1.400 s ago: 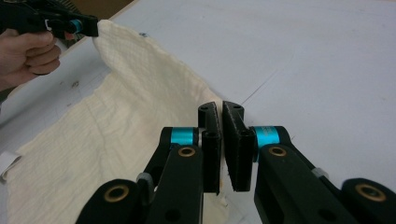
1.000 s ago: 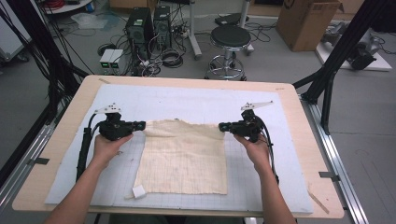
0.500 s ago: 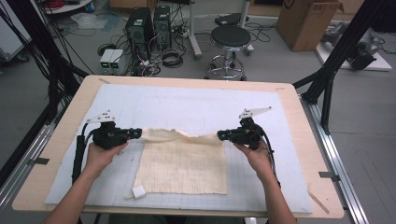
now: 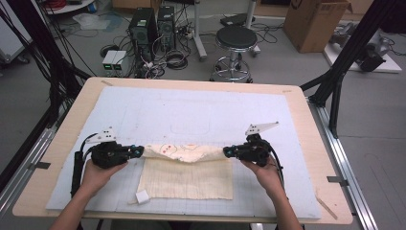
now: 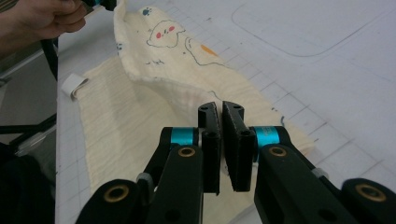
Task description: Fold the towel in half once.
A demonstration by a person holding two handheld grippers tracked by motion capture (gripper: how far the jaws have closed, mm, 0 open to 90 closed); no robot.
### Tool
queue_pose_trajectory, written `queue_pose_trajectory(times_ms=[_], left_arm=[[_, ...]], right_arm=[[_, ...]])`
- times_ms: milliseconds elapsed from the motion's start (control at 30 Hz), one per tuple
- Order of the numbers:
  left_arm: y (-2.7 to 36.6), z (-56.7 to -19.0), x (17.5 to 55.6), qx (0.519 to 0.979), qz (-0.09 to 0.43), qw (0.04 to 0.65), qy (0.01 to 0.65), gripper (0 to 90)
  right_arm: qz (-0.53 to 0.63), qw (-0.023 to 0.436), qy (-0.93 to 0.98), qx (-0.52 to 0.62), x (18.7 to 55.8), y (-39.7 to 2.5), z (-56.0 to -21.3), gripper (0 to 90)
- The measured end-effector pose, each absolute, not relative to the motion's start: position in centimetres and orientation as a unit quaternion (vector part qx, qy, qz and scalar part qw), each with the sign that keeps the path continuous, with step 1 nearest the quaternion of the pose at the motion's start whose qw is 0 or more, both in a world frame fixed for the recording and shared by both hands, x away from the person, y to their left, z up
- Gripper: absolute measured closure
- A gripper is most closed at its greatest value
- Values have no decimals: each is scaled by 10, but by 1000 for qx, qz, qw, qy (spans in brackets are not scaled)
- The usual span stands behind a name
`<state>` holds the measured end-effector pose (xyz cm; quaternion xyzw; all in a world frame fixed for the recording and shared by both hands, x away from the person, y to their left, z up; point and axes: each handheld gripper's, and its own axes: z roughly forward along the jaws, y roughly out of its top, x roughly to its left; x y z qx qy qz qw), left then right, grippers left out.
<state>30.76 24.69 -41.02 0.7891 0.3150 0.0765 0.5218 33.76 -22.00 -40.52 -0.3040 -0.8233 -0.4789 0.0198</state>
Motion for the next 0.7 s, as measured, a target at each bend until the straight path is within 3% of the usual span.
queue_pose_trajectory(times_ms=[700], left_arm=[[253,-426,263,803,71,518,286,868]], right_arm=[[-479,26,-827,-294,296,-224,-422,859]])
